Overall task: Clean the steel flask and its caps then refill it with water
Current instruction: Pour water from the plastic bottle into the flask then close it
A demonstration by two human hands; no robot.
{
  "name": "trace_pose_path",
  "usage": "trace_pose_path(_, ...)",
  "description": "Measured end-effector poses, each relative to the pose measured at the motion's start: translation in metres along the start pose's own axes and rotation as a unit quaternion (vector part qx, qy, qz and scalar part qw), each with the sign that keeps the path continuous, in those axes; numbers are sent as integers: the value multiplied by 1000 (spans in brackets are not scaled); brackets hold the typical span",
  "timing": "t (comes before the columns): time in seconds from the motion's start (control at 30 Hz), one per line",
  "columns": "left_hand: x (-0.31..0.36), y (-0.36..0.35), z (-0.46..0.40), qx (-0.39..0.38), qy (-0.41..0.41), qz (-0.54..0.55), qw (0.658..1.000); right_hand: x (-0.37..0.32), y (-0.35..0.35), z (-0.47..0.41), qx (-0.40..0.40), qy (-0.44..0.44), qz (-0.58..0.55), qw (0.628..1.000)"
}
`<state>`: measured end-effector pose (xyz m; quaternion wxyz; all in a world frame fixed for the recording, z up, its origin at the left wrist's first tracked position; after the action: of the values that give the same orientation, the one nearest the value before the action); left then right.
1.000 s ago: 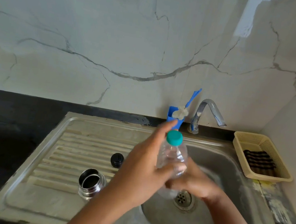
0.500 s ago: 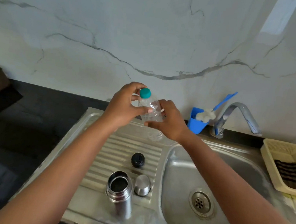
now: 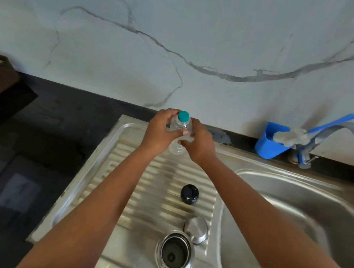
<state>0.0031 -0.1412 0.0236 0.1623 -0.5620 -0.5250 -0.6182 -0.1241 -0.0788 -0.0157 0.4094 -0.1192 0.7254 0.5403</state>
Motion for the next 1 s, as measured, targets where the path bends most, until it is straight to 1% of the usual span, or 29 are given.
trace_pose_path(0.1, -10, 1, -4, -12, 8, -12, 1000, 2, -13, -5, -1, 2, 10, 1000)
trace_pose_path(0.27, -21, 1, -7, -5, 13, -28, 1000, 4, -20, -9, 4, -1, 18, 1000)
trace_pose_path(0.43, -28, 0, -7, 9, 29, -25, 999, 10, -16, 0, -12, -57, 9, 998)
trace_pose_path(0.57, -32, 1, -7, 17, 55, -13, 998, 18, -11, 27, -34, -83, -9, 996)
trace_pose_path(0.63, -31, 3, -3, 17, 59, -6, 998, 24, -9, 43, -54, -96, -13, 994)
trace_pose_path(0.7, -31, 4, 8, 24, 72, -3, 997, 32, -8, 60, -90, -104, -19, 990)
trace_pose_path(0.8, -32, -2, 44, 30, 113, 10, 993, 46, -9, 86, -150, -109, -4, 983)
trace_pose_path(0.83, -33, -6, 59, 15, 139, 25, 990, 50, -9, 93, -166, -108, 14, 980)
trace_pose_path(0.9, -35, -18, 92, -54, 200, 54, 977, 55, -10, 106, -185, -102, 42, 977)
trace_pose_path(0.97, -45, -33, 117, -118, 248, 61, 960, 57, -12, 115, -186, -96, 52, 976)
trace_pose_path(1.0, -51, -40, 126, -137, 259, 60, 954, 57, -13, 117, -181, -92, 55, 978)
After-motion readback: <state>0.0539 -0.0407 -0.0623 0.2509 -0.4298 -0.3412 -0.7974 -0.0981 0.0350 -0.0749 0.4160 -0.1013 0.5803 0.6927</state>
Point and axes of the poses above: each hand's wrist, its own z-axis away from the middle knuckle, its own y-axis out of the back of the hand, x = y × z, the point moved 1 cm from there along -z, towards the middle knuckle, and after that the axes turned 1 degree about -y, right-handed, at the moved point
